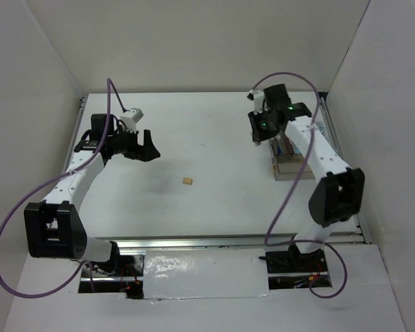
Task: Sort the stationery into containers
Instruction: Place the stationery into the container, then grab a piece of stationery with the right arm
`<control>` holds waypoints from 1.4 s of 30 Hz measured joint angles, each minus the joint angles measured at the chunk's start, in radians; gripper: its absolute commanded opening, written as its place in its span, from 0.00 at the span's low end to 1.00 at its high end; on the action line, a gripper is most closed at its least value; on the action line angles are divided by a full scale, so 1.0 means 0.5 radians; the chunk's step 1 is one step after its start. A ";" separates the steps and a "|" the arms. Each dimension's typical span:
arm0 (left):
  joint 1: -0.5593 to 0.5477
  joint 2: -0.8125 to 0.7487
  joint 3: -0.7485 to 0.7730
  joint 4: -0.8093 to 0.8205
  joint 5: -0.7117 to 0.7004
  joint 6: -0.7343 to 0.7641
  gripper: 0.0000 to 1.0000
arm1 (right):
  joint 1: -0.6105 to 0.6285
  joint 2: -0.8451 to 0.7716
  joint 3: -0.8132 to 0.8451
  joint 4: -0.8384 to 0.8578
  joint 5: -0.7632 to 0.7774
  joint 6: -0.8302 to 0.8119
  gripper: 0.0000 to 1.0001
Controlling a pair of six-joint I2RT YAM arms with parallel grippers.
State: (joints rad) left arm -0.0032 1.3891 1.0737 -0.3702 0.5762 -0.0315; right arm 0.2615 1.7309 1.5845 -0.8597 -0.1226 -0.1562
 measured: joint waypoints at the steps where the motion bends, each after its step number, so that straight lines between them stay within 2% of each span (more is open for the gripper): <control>1: -0.012 0.000 0.000 -0.001 0.001 0.000 0.99 | -0.037 -0.113 -0.018 0.009 -0.011 -0.020 0.00; 3: -0.035 0.000 0.000 -0.001 0.001 -0.002 0.99 | -0.163 -0.305 -0.098 0.020 -0.021 -0.076 0.00; 6: -0.053 -0.001 0.000 0.000 0.001 -0.005 0.99 | -0.368 -0.413 -0.252 0.017 -0.010 -0.193 0.00; 10: -0.061 -0.005 0.000 0.003 -0.001 -0.005 0.99 | -0.561 -0.342 -0.470 -0.006 0.013 -0.362 0.01; 14: -0.067 -0.011 0.000 0.009 -0.006 -0.005 0.99 | -0.678 -0.272 -0.554 -0.016 0.018 -0.481 0.04; 19: -0.070 -0.011 0.000 0.010 -0.015 -0.004 0.99 | -0.737 -0.233 -0.554 0.009 0.026 -0.569 0.14; 23: -0.070 -0.011 0.000 0.010 -0.027 -0.002 0.99 | -0.742 -0.169 -0.554 0.012 0.032 -0.623 0.22; 26: -0.070 -0.011 0.000 0.010 -0.029 -0.001 0.99 | -0.745 -0.129 -0.554 0.012 0.054 -0.640 0.42; 29: -0.070 -0.011 0.000 0.010 -0.030 -0.001 0.99 | -0.745 -0.113 -0.553 0.011 0.076 -0.658 0.51; 32: -0.070 -0.011 0.000 0.010 -0.031 -0.001 0.99 | -0.739 -0.112 -0.543 -0.007 0.082 -0.664 0.56; 36: -0.070 -0.011 0.000 0.012 -0.043 -0.002 0.99 | -0.671 -0.114 -0.464 -0.069 0.119 -0.646 0.57; 39: -0.070 -0.014 -0.001 0.021 -0.043 -0.008 0.99 | -0.480 -0.147 -0.385 -0.095 0.123 -0.597 0.55; 42: -0.027 -0.035 -0.005 0.068 0.027 -0.066 0.99 | -0.175 -0.198 -0.296 -0.086 0.040 -0.515 0.54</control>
State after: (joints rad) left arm -0.0166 1.3716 1.0710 -0.3363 0.5900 -0.0643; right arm 0.1738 1.6318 1.4364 -0.9028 -0.1028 -0.4137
